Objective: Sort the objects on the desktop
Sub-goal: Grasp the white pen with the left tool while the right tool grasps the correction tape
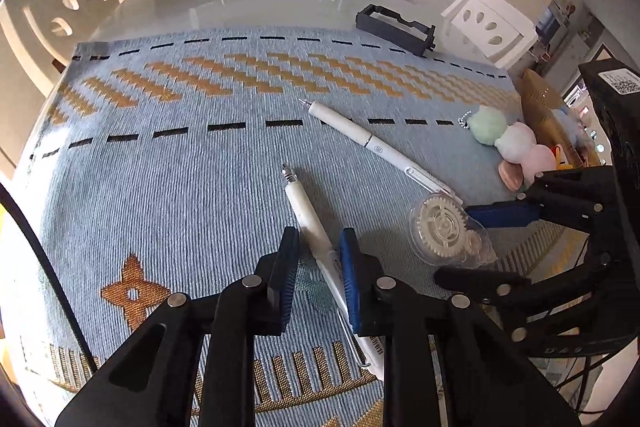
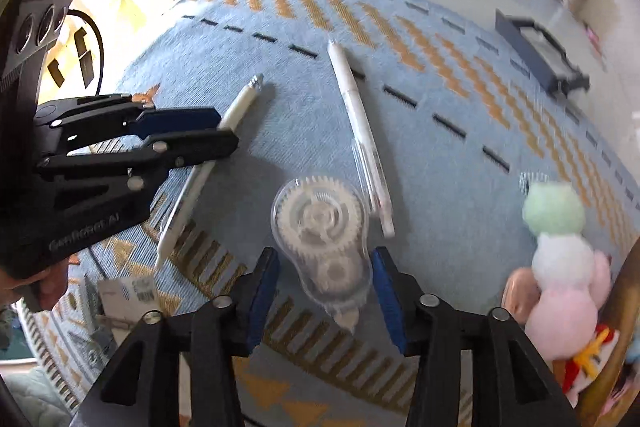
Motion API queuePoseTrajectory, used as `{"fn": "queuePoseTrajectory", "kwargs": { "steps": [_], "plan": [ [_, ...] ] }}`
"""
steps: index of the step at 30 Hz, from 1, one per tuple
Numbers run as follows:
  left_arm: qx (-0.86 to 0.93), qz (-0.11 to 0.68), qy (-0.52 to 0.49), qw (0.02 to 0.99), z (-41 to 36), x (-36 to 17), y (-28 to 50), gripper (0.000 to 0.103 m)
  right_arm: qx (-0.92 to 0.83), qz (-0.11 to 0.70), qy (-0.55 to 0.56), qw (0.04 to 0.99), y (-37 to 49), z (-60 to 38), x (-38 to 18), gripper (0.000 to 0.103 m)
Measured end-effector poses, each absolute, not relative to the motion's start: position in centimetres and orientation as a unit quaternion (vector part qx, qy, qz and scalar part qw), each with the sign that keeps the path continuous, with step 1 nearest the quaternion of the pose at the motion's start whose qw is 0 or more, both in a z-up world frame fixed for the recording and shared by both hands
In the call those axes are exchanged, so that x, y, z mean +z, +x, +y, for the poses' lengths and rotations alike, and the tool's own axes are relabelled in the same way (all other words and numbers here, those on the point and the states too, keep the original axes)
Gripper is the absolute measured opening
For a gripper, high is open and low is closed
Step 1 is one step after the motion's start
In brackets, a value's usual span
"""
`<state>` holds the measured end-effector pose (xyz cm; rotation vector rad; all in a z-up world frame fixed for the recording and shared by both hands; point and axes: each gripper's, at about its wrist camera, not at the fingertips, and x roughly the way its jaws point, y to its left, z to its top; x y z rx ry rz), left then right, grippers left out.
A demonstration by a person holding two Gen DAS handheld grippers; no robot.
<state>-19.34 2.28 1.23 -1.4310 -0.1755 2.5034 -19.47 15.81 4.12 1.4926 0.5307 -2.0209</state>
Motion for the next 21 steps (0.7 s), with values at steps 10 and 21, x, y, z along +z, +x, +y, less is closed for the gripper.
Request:
{"fn": "queuePoseTrajectory", "kwargs": {
  "steps": [10, 21],
  "plan": [
    [0.869, -0.044, -0.480, 0.109, 3.7, 1.2, -18.1, 0.035, -0.782, 0.183, 0.525, 0.281, -19.2, 16.1, 3.9, 0.048],
    [0.872, -0.038, -0.459, 0.167, 4.9, 4.6, -17.1, 0.009, -0.802, -0.024, 0.535, 0.265, -17.9, 22.4, 8.4, 0.048]
  ]
}}
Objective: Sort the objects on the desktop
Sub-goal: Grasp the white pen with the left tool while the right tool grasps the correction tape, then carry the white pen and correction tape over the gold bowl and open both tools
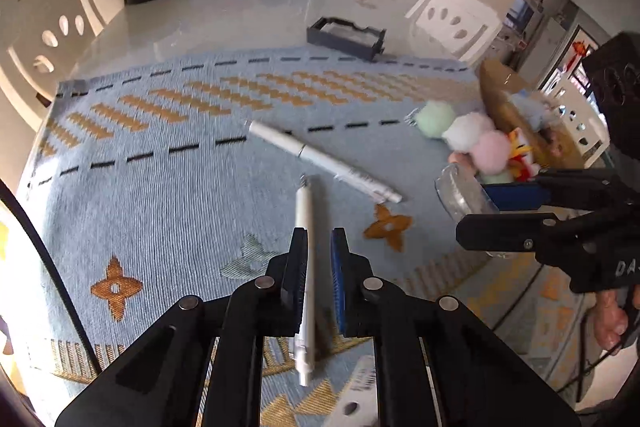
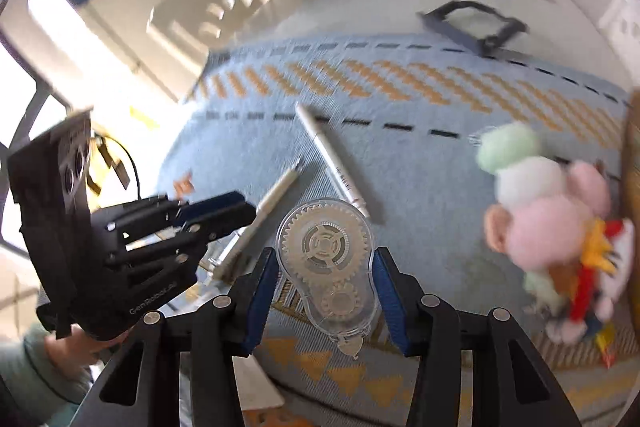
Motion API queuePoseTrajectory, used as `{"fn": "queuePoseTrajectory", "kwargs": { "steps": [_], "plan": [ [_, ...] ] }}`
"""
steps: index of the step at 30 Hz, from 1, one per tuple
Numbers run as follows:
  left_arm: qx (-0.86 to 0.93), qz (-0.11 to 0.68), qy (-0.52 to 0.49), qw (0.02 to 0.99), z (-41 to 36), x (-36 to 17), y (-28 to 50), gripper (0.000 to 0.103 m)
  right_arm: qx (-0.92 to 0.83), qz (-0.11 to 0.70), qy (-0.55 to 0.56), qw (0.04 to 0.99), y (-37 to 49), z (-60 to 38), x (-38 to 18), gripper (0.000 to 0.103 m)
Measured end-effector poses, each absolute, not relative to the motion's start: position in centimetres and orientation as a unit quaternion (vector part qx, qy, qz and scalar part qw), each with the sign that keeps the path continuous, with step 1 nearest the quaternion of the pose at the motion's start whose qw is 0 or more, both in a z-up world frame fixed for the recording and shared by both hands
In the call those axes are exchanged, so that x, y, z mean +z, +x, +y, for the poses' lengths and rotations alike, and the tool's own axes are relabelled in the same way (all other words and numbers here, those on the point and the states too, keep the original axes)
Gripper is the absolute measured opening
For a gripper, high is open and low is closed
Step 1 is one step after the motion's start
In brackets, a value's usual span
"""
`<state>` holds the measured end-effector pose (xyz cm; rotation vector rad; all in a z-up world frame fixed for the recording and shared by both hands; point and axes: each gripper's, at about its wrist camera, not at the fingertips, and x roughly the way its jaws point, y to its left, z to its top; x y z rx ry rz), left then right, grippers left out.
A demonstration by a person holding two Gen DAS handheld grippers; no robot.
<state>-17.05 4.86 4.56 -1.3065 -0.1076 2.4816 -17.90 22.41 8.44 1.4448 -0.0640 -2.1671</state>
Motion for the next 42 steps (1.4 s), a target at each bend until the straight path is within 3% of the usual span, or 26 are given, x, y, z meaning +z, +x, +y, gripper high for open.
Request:
{"fn": "queuePoseTrajectory", "kwargs": {
  "steps": [8, 19, 28, 36, 42],
  "plan": [
    [0.879, -0.072, -0.424, 0.206, 6.5, 9.7, -16.2, 0.009, -0.837, -0.056, 0.491, 0.234, -14.8, 26.2, 13.9, 0.048],
    [0.885, -0.059, -0.387, 0.251, 10.5, 14.7, -14.4, 0.009, -0.883, -0.090, 0.430, 0.167, -9.7, 33.0, 19.6, 0.048],
    [0.878, -0.035, -0.377, 0.295, 15.5, 16.7, -14.5, 0.009, -0.925, -0.046, 0.371, 0.066, -7.3, 39.4, 23.5, 0.048],
    [0.872, -0.007, -0.350, 0.341, 21.9, 19.1, -16.5, 0.009, -0.939, -0.054, 0.339, 0.019, -9.3, 44.8, 25.0, 0.048],
    [0.859, -0.005, -0.374, 0.349, 24.0, 18.1, -17.2, 0.009, -0.930, -0.104, 0.352, -0.014, -14.1, 50.0, 22.9, 0.048]
  ]
}}
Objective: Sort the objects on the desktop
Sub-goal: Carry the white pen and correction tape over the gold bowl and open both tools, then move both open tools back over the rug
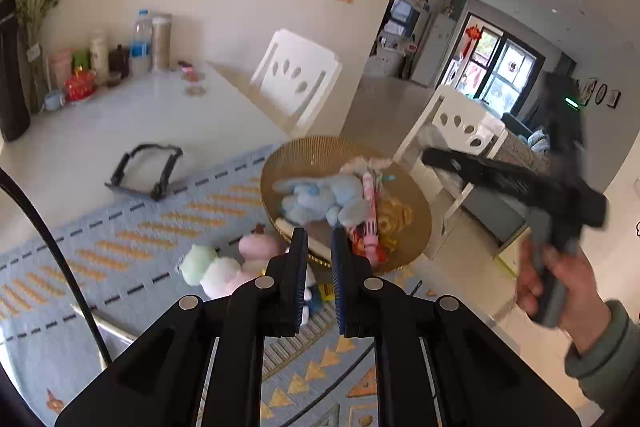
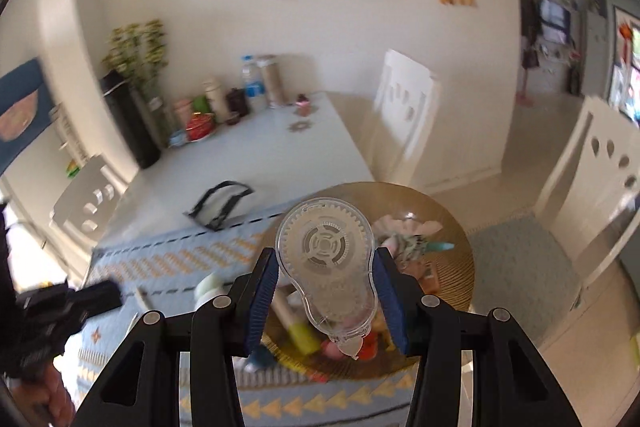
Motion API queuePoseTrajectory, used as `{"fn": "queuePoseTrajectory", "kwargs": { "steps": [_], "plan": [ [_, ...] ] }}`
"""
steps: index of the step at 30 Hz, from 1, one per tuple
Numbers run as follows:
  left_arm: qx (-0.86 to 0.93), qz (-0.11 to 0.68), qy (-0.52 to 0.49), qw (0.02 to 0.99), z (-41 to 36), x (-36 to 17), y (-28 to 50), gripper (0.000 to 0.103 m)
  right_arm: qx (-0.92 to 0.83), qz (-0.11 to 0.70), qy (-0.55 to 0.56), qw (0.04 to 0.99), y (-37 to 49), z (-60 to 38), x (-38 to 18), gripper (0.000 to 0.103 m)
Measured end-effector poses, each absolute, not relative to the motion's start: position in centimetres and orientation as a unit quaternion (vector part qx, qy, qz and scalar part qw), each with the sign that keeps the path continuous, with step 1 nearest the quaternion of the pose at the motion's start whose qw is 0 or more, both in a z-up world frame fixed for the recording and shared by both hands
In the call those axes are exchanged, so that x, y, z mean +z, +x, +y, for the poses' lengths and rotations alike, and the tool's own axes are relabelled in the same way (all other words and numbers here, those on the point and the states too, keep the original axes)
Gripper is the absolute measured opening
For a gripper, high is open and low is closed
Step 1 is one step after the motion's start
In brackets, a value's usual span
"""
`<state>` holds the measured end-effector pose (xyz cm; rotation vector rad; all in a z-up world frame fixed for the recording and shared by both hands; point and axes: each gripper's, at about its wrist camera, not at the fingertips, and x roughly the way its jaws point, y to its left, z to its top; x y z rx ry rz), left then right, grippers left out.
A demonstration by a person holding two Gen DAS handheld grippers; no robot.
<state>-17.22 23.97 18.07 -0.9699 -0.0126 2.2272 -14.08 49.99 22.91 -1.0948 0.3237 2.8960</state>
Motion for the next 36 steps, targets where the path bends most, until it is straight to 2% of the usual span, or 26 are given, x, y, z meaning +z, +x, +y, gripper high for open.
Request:
{"fn": "queuePoseTrajectory", "kwargs": {
  "steps": [7, 11, 14, 17, 22, 27, 32, 36],
  "plan": [
    [0.851, -0.011, -0.424, 0.310, 21.7, 15.0, -17.1, 0.009, 0.902, 0.154, -0.401, 0.042, -21.5, 53.4, 18.5, 0.048],
    [0.853, -0.029, -0.447, 0.270, 18.6, 13.6, -17.2, 0.009, 0.895, 0.144, -0.420, 0.033, -23.7, 52.5, 17.9, 0.048],
    [0.854, -0.056, -0.463, 0.231, 15.3, 12.7, -17.3, 0.010, 0.889, 0.155, -0.430, 0.032, -23.5, 52.3, 18.0, 0.048],
    [0.855, -0.089, -0.475, 0.189, 11.8, 11.9, -17.5, 0.019, 0.888, 0.157, -0.432, 0.029, -21.6, 51.4, 18.3, 0.051],
    [0.853, -0.124, -0.486, 0.140, 6.8, 10.7, -17.0, 0.019, 0.893, 0.131, -0.430, 0.029, -19.9, 49.9, 19.4, 0.052],
    [0.857, -0.139, -0.484, 0.111, 3.3, 10.2, -15.7, 0.019, 0.895, 0.141, -0.423, -0.019, -17.9, 47.1, 20.8, 0.054],
    [0.852, -0.149, -0.490, 0.104, 1.7, 9.2, -14.9, 0.020, 0.882, 0.074, -0.455, -0.098, -16.9, 39.1, 20.5, 0.054],
    [0.850, -0.125, -0.500, 0.113, 2.3, 7.9, -14.9, 0.021, 0.860, 0.033, -0.482, -0.164, -17.6, 32.9, 18.9, 0.054]
  ]
}}
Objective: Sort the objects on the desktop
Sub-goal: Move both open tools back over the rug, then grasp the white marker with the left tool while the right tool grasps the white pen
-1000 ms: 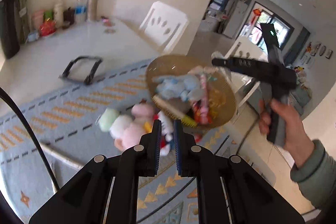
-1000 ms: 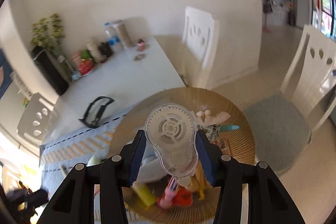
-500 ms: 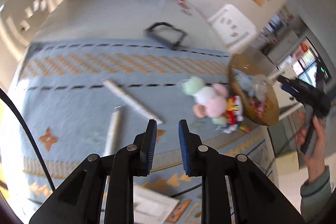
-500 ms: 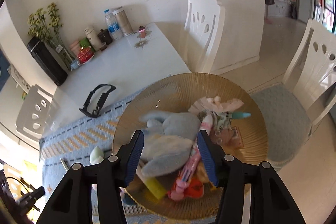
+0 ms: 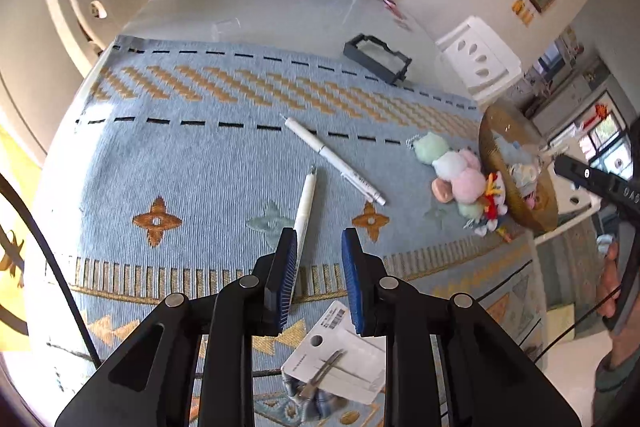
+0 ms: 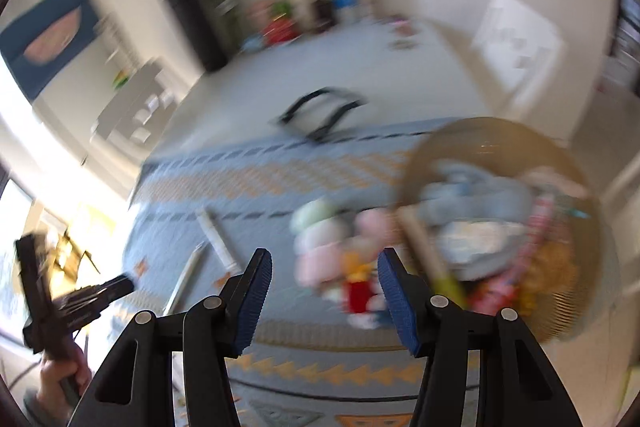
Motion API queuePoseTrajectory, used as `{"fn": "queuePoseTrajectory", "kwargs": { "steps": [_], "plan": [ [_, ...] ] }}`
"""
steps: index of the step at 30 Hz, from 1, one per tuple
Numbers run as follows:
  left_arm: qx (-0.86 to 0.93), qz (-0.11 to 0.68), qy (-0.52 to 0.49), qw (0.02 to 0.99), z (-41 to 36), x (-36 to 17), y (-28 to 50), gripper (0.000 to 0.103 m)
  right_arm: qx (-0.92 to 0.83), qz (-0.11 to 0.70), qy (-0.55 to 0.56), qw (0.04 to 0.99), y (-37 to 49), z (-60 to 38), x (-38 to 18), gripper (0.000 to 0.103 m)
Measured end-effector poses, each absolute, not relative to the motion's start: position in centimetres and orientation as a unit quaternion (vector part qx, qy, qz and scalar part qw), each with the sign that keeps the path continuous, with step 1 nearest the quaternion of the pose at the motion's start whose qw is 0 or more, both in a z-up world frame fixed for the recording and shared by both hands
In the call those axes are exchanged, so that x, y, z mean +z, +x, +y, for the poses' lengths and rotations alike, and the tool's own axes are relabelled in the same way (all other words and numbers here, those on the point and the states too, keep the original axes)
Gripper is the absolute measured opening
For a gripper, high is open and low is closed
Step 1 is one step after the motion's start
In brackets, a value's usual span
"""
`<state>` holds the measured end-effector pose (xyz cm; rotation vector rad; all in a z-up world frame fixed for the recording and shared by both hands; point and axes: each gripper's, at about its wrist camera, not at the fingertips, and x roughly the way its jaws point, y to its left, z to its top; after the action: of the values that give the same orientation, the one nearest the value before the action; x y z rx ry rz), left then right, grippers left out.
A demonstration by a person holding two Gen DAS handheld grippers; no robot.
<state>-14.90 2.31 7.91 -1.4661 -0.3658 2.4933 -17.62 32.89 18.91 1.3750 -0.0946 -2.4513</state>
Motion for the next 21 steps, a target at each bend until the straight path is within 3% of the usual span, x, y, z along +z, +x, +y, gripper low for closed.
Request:
{"fn": "queuePoseTrajectory", "kwargs": {
  "steps": [4, 16, 18, 21],
  "plan": [
    [0.848, -0.072, -0.511, 0.122, 3.5, 6.2, -15.9, 0.021, -0.837, 0.013, 0.502, 0.217, -18.9, 27.0, 16.4, 0.054],
    [0.825, -0.026, -0.547, 0.141, 4.5, 1.4, -18.5, 0.023, -0.771, 0.116, 0.557, 0.287, -24.3, 16.5, 5.7, 0.053],
    [0.831, -0.015, -0.536, 0.148, 4.7, 1.6, -18.5, 0.028, -0.769, 0.130, 0.555, 0.289, -24.6, 15.7, 4.8, 0.053],
    [0.834, -0.001, -0.530, 0.157, 5.1, 1.6, -18.5, 0.037, -0.773, 0.145, 0.546, 0.289, -25.2, 15.0, 4.2, 0.043]
  ]
}}
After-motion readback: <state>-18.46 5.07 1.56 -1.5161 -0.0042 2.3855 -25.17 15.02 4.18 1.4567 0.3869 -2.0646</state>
